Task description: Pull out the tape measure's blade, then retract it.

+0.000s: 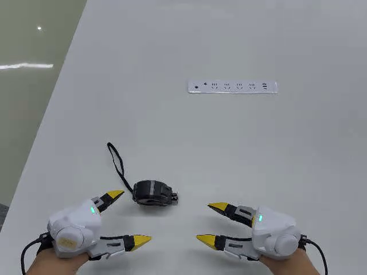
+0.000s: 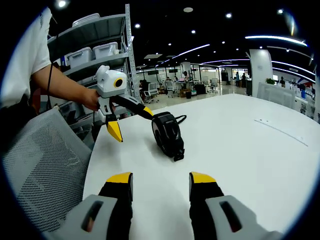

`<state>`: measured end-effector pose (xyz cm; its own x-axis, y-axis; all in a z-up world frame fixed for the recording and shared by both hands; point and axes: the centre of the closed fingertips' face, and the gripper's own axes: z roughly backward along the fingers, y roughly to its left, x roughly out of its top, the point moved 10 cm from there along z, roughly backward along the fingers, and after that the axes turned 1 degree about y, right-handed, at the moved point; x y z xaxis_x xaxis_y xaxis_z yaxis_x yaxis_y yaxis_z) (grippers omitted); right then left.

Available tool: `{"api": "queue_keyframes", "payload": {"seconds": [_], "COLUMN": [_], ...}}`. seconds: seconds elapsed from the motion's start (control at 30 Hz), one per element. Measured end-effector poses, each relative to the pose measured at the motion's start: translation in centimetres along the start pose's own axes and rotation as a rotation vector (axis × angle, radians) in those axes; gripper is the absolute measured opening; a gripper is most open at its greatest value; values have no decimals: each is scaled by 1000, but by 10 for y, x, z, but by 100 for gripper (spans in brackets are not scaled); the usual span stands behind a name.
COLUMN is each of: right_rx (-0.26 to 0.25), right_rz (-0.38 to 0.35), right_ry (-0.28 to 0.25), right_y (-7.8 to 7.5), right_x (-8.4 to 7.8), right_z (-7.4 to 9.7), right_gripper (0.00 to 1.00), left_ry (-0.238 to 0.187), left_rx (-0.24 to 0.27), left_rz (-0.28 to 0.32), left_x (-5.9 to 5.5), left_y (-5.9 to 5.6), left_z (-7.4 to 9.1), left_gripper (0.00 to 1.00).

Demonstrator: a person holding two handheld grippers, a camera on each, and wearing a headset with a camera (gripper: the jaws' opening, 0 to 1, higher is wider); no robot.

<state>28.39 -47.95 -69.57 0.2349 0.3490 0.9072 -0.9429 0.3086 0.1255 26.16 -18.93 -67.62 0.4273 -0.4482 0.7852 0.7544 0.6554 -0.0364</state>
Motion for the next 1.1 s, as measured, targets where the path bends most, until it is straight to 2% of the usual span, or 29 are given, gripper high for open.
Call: {"api": "queue_keyframes", "payload": {"seconds": [0.47,0.8,0.9,1.1], "right_rx": [17,31,35,46], "right_rz": [4,8,7,2], "right_ry": [5,14,19,25], "right_y": [-6,-9,-10,-12], "right_x": [-3,-3,-5,-8], "right_z": [-8,-14,-16,-20], "right_gripper": [44,44,44,45], "left_ry": [39,56,75,77], "left_rx": [-22,-42,-49,-62], "left_rz": [-86,-120,-140,-156], "left_x": [2,4,3,5], "left_y": [10,17,18,21], "left_z": [-6,-9,-11,-14], "left_gripper": [73,71,70,70]}}
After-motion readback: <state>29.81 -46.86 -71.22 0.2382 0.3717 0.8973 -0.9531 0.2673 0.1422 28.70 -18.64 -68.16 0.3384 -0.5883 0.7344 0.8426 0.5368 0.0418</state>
